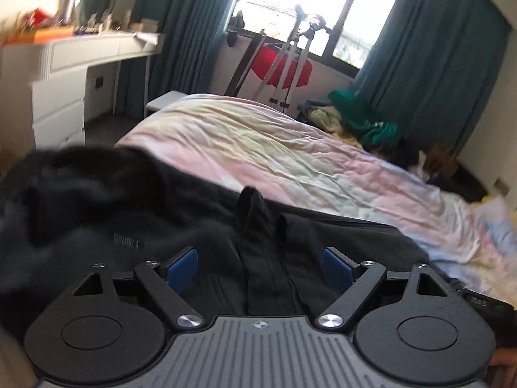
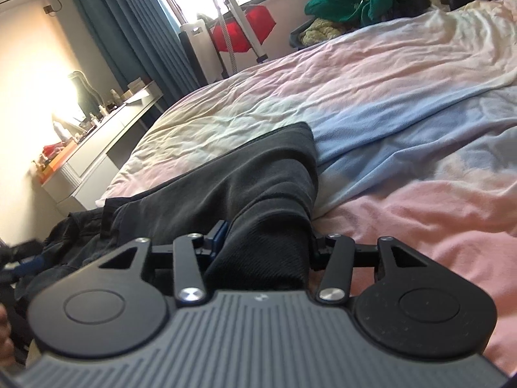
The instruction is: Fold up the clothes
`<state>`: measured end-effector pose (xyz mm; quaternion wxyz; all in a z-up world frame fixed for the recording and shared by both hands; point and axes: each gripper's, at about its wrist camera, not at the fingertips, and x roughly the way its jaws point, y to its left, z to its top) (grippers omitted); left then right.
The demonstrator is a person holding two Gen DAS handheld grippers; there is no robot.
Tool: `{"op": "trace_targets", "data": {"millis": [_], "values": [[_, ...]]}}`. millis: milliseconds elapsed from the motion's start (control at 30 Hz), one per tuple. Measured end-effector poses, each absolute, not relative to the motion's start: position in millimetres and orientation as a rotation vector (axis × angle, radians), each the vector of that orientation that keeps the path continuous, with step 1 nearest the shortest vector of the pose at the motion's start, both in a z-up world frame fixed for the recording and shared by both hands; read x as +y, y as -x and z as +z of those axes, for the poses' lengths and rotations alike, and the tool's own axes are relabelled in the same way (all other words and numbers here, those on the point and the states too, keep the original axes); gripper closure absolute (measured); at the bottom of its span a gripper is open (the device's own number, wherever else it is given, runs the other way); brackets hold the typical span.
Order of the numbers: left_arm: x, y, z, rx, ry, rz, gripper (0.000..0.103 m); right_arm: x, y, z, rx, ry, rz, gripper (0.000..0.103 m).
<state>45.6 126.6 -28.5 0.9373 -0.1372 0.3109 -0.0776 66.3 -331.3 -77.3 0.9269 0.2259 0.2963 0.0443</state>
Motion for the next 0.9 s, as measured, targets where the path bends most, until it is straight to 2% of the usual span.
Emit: {"op": "trace_targets", "data": {"millis": [167, 400, 700, 900], "values": [[118.9, -32.2, -29.5, 0.602, 0.261, -0.150, 0.016, -327.6, -61.0, -68.0, 0.583, -0.411, 0.056, 0.050], [99.3, -27.6, -35.3, 0.582, 0.171, -0.195, 0.016, -327.2, -43.0, -45.2, 0.417, -0.367, 0.032, 0.047], [89.9, -26.0, -41.4, 0.581, 0.141, -0.232, 0.017, -301.3, -71.1, -77.4, 0.648, -0.221, 0.073, 0.051], [88.6, -29.3, -47.1, 0.587, 0.133, -0.233, 0.020, -318.9, -62.8, -72.3, 0.613, -0.381, 0.064, 0.053]]}}
